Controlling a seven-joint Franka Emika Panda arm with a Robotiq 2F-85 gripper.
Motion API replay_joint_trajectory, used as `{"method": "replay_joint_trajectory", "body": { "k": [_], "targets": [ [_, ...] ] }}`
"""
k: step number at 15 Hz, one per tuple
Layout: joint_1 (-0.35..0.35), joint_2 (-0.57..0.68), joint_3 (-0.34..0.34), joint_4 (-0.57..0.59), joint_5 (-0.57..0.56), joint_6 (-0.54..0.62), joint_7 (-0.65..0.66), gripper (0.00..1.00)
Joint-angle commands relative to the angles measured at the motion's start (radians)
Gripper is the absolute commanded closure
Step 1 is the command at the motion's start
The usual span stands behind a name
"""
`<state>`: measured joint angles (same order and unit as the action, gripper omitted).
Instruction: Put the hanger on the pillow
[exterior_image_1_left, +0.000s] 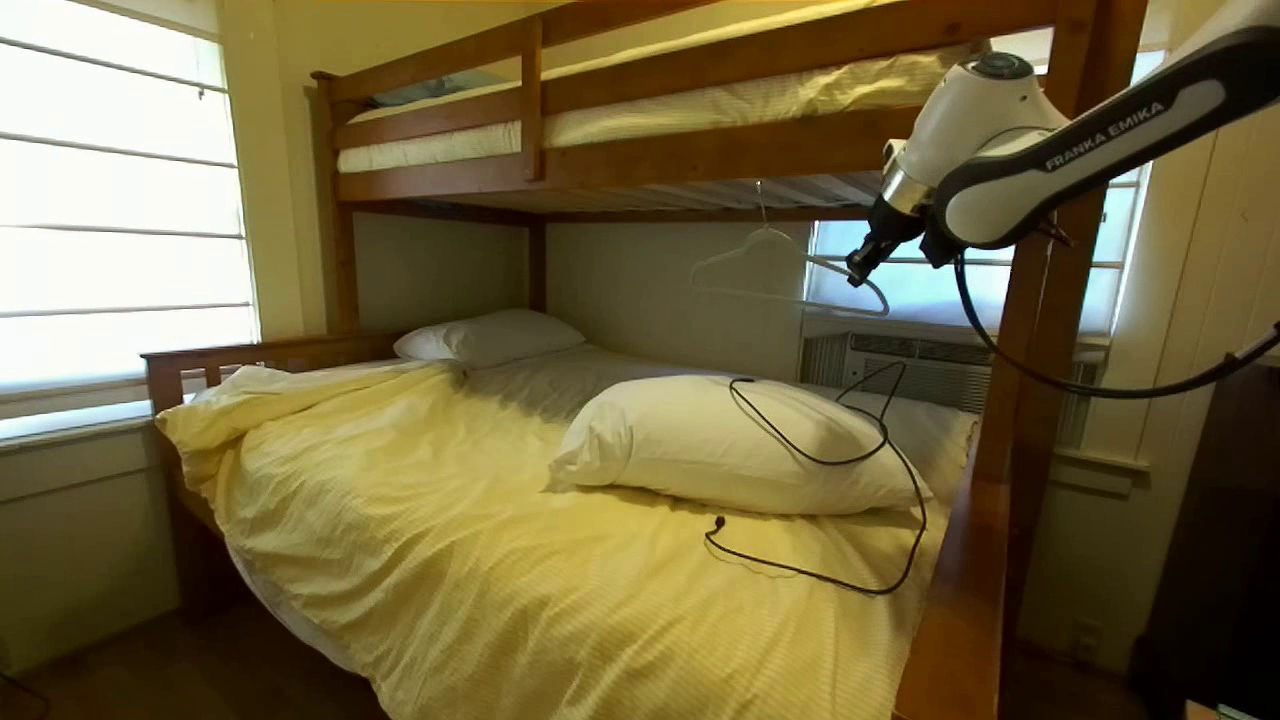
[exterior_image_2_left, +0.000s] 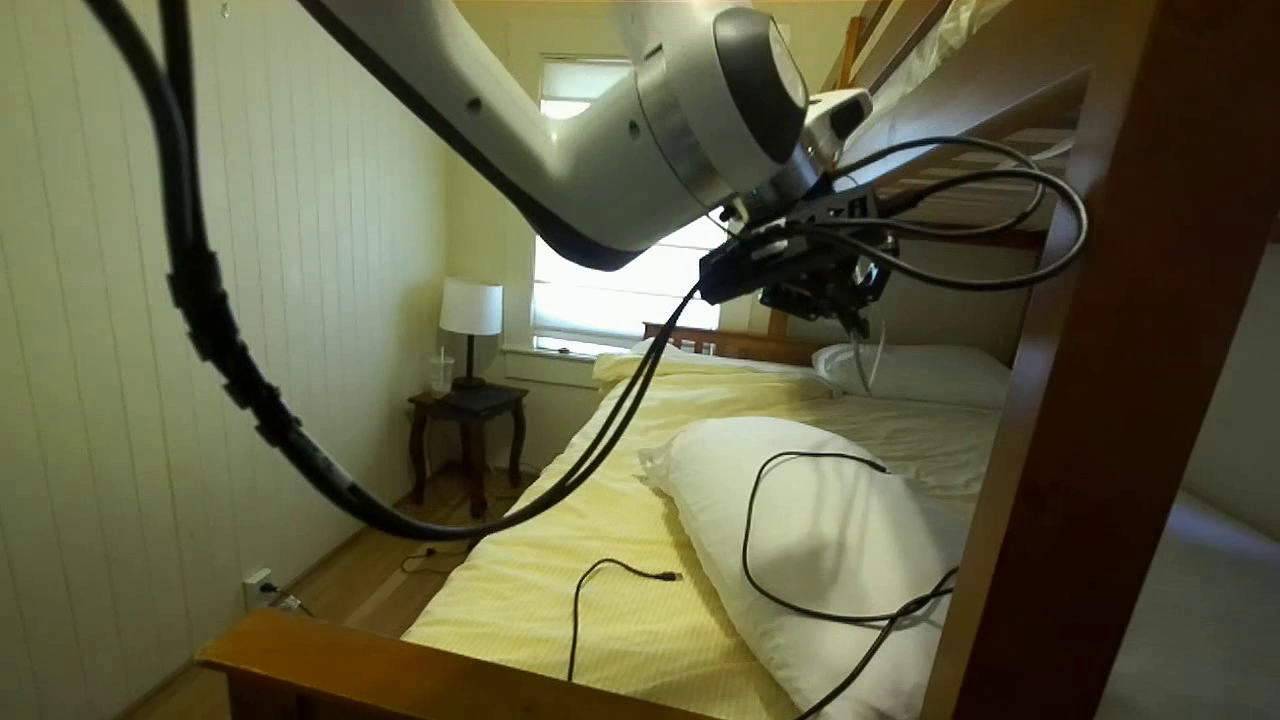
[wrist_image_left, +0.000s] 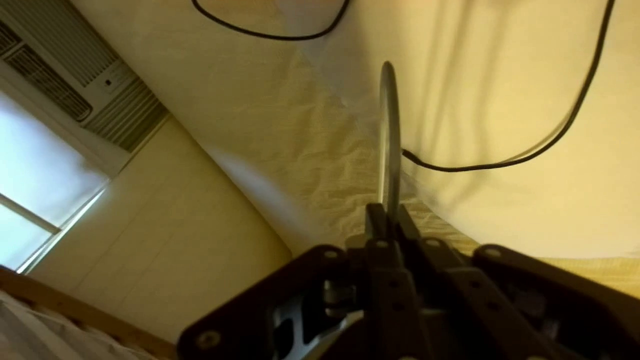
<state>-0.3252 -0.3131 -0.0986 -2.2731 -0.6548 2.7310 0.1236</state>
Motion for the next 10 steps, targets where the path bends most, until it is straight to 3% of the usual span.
{"method": "replay_joint_trajectory", "body": {
  "k": [1, 3, 4, 10],
  "targets": [
    [-0.086, 0.041, 0.043, -0.027, -0.202, 0.145, 0.149, 0.99],
    [-0.103, 0.032, 0.067, -0.037, -0.265, 0.154, 0.23, 0.99],
    [-0.071, 0.044, 0.036, -0.028, -0.198, 0.132, 0.155, 0.95],
    [-0.081, 0.044, 0.054, -0.03, -0.229, 0.134, 0.197, 0.95]
  ]
}}
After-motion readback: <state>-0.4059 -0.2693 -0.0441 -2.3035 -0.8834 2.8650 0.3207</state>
